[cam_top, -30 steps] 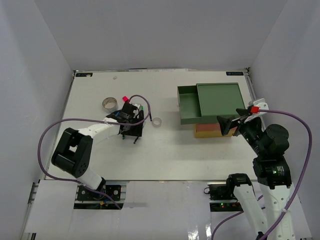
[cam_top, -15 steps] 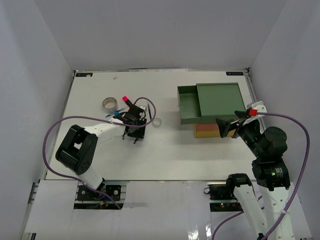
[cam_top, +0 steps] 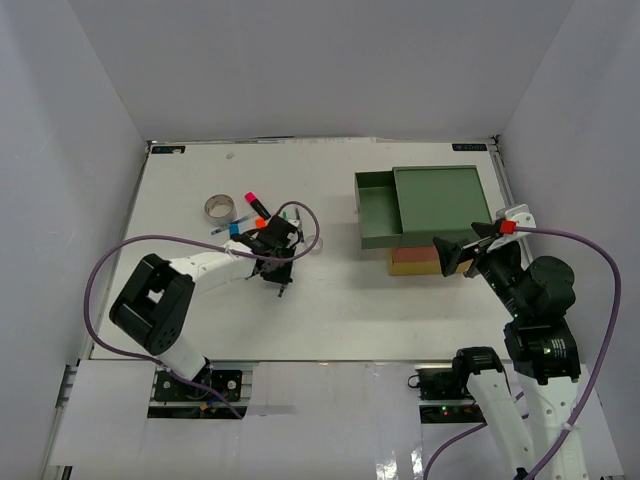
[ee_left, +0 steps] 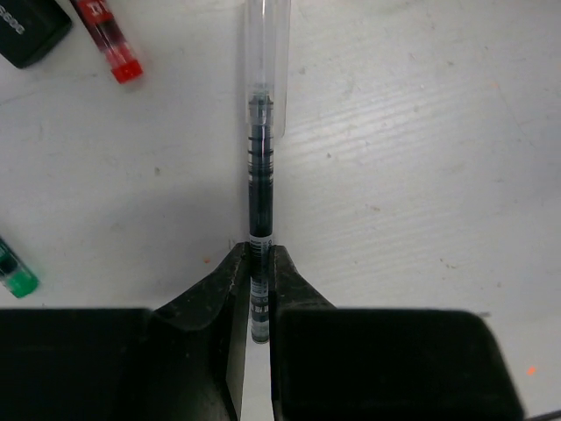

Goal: Sort the stationery into containers
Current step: Pick up the pen from the center of the board, then place the pen in the drawer.

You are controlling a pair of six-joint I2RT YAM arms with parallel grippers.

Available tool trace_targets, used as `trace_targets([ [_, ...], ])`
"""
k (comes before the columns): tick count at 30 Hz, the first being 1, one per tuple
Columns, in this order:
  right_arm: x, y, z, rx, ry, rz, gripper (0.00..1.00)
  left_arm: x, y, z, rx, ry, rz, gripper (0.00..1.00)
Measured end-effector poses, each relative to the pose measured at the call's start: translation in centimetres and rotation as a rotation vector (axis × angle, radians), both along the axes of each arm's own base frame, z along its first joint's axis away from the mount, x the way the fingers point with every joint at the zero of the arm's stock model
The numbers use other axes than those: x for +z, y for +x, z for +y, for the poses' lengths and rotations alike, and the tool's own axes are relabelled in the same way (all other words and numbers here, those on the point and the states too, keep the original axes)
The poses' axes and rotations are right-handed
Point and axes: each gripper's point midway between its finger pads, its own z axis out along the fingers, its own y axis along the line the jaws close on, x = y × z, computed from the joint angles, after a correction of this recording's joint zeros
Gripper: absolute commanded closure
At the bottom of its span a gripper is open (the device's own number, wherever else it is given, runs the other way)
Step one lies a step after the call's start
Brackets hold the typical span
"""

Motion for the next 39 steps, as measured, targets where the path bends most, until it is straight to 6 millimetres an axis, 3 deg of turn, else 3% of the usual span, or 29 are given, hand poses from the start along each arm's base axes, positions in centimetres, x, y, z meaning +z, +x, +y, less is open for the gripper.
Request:
trace_targets([
  [3,0.0,0.0,0.0,-0.001,0.0,0.0,0.1,1.4,-0.9,-0.5,-0.003,-0.033,0.008,0.92],
  [6,0.0,0.0,0.1,0.003,0.0,0.001,0.1,5.5,-0.3,-1.5,0.028,-0.116,-0.041,0.97],
  [9,0.0,0.0,0.1,0.003,0.0,0.001,0.1,12.1,1.5,-3.4,0.067,-0.256,-0.151,0.99],
  [14,-0.1,0.0,0.1,0.0,-0.001,0.004,0.1,25.0,3.7,-6.9,0.104,-0.556,-0.319,0.99],
  [16,-0.1,0.0,0.0,-0.005,-0.001,0.004,0.1,28.4,3.9,-8.4,0.097,-0.65,-0.345,0.99],
  [18,-0.2,0.0,-0.1,-0.01,-0.002,0.006,0.1,30.6,3.8,-10.4,0.079,-0.721,-0.342,0.98],
  [21,-0.2,0.1,-0.2,-0.016,-0.002,0.006,0.1,31.4,3.8,-13.7,0.054,-0.776,-0.313,0.95],
  [25,0.0,-0.1,-0.2,-0.018,-0.001,-0.001,0.1,29.6,4.4,-17.6,0.044,-0.784,-0.249,0.94],
  [28,0.1,-0.2,-0.3,-0.018,0.001,-0.005,0.1,27.6,5.1,-19.5,0.051,-0.769,-0.212,0.82],
  [31,0.0,-0.2,-0.3,-0.017,0.001,-0.003,0.1,25.6,5.6,-20.3,0.067,-0.748,-0.182,0.76],
  [33,0.0,-0.3,-0.3,-0.018,0.002,-0.001,0.1,24.7,5.9,-20.6,0.075,-0.735,-0.17,0.62],
  [39,-0.1,-0.6,-0.4,-0.024,0.002,0.001,0.1,24.4,6.7,-20.4,0.09,-0.712,-0.2,0.35],
])
